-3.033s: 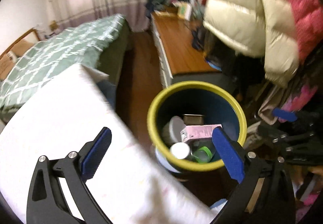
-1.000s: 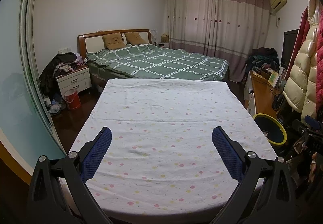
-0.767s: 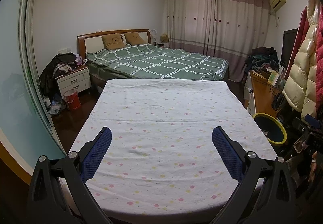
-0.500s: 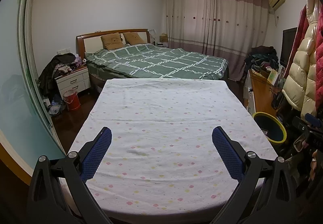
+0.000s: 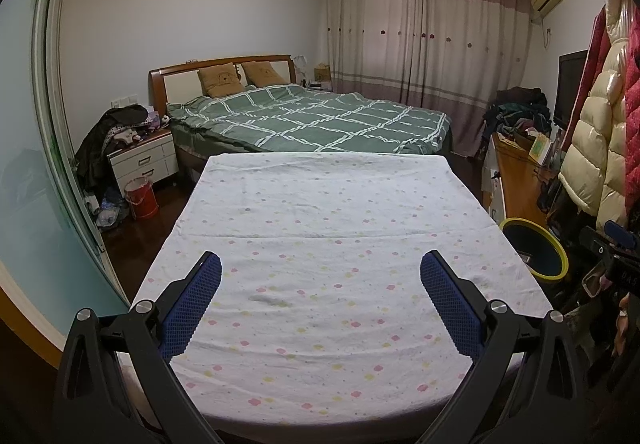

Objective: Collect trash

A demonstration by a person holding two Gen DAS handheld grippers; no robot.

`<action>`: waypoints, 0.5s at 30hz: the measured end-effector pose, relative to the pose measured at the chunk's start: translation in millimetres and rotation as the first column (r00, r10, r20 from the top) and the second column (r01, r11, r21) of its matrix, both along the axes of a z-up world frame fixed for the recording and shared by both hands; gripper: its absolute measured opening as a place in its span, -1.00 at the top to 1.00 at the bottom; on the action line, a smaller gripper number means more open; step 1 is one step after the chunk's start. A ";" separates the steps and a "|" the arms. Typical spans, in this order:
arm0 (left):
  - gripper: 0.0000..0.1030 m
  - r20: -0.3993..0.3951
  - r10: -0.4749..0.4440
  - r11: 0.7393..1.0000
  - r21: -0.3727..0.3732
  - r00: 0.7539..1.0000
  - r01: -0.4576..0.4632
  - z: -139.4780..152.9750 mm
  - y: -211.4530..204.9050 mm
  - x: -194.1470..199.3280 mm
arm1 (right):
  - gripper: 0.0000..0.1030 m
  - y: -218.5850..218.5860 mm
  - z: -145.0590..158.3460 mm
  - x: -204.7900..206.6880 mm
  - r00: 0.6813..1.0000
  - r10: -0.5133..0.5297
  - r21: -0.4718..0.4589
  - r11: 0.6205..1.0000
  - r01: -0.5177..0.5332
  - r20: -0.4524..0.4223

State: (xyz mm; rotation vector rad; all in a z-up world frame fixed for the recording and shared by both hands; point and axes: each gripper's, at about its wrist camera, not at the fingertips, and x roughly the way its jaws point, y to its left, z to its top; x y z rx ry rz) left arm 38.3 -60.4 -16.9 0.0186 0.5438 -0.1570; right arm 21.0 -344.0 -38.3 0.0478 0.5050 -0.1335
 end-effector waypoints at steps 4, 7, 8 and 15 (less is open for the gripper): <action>-0.91 0.000 -0.004 1.000 0.003 1.000 0.004 -0.8 0.2 0.4 | -0.75 -0.1 -0.1 0.0 1.000 -0.001 0.000 1.000 0.001 0.000; -0.91 -0.002 -0.006 1.000 0.004 1.000 0.006 -1.2 -0.1 1.2 | -0.75 -0.2 0.1 0.0 1.000 -0.001 0.000 1.000 0.001 0.000; -0.91 -0.003 -0.006 1.000 0.003 1.000 0.006 -1.5 -0.3 1.3 | -0.75 -0.2 0.0 0.0 1.000 0.000 0.000 1.000 0.000 0.000; -0.91 -0.005 -0.006 1.000 0.005 1.000 0.006 -2.1 0.2 2.8 | -0.75 -0.5 0.1 -0.2 1.000 0.000 0.001 1.000 0.000 -0.002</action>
